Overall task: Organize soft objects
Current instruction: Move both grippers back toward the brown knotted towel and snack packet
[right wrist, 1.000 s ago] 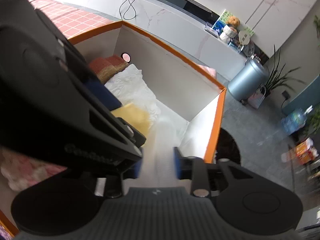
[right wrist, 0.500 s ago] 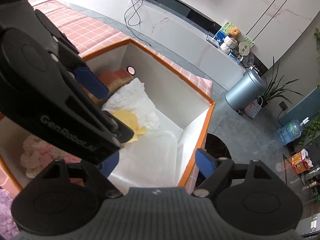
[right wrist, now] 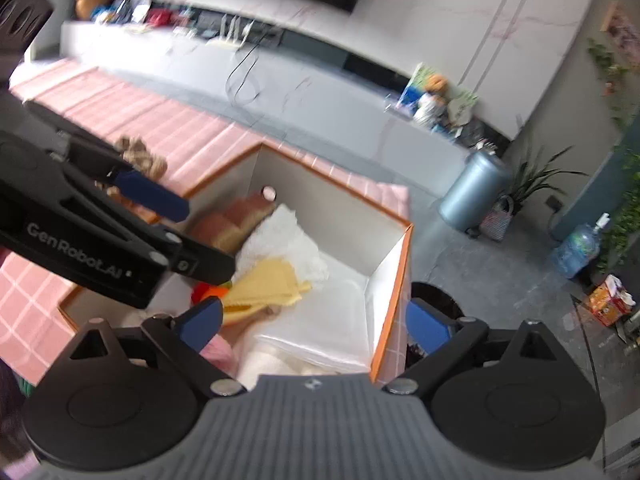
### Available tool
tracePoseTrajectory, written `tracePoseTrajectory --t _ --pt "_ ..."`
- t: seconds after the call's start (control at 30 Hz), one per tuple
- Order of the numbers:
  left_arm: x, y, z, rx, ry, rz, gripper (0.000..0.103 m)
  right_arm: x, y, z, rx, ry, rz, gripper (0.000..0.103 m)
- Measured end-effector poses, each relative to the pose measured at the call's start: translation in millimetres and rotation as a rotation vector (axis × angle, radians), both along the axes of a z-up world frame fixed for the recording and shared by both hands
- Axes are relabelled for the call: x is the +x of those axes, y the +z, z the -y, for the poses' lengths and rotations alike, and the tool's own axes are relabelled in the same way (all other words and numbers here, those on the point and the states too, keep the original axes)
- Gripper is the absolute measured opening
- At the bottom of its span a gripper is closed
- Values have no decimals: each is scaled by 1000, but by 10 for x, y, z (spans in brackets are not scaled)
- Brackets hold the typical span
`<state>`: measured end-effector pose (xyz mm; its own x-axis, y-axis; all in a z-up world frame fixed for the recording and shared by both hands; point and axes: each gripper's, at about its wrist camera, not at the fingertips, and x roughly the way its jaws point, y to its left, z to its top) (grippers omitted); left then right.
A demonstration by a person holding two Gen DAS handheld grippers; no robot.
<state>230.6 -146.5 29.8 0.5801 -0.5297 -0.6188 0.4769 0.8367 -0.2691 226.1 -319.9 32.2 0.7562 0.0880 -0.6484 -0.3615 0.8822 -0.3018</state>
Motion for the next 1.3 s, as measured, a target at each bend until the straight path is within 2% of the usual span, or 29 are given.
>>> tracePoseTrajectory --t 0.2,0.33,0.47,0.73,1.0,1.3 --pt "-287 57 -220 -42 36 71 78 -318 -59 -167 105 -78 103 97" --pt "-474 63 -411 -57 70 120 78 -501 -102 -292 223 -127 151 97" --pt "-586 48 -671 -78 113 124 78 -654 -160 -458 300 -147 213 97" --pt "-714 -125 -1150 -90 215 94 78 -785 -223 -928 248 -126 260 97" --pt "-780 -287 -1517 -88 277 77 76 -829 -334 -1337 223 -50 243 96" --pt "-686 -426 -1781 -58 294 50 71 -648 -475 -1717 163 72 183 82"
